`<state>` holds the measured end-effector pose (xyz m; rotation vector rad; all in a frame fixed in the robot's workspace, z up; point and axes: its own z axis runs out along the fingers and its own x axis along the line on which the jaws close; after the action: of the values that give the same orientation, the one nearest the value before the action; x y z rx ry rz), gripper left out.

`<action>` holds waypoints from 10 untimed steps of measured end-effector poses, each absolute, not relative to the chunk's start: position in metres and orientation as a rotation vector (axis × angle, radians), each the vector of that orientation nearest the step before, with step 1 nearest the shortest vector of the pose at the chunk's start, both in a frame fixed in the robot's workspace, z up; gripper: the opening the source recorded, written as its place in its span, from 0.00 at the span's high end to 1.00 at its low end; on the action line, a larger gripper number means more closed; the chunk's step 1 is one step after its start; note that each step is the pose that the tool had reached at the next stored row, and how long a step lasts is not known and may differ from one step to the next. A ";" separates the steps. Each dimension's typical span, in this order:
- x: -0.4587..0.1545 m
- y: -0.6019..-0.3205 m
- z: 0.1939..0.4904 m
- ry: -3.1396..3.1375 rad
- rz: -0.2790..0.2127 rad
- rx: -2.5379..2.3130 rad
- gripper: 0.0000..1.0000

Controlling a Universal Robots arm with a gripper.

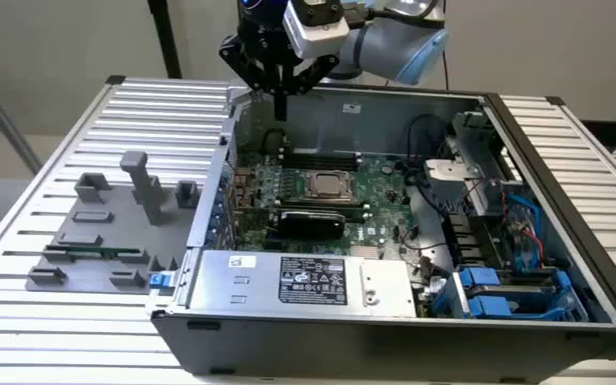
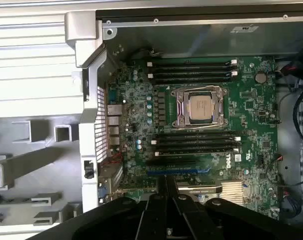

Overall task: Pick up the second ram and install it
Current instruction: 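Reach for the second ram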

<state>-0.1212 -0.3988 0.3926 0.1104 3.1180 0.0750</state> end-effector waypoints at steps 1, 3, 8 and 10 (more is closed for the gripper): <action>-0.121 -0.399 0.393 3.118 0.075 0.110 1.00; -0.121 -0.399 0.393 3.118 0.075 0.110 1.00; -0.121 -0.399 0.393 3.118 0.075 0.110 1.00; -0.121 -0.399 0.393 3.118 0.075 0.110 1.00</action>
<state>-0.1212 -0.3988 0.3926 0.1104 3.1180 0.0750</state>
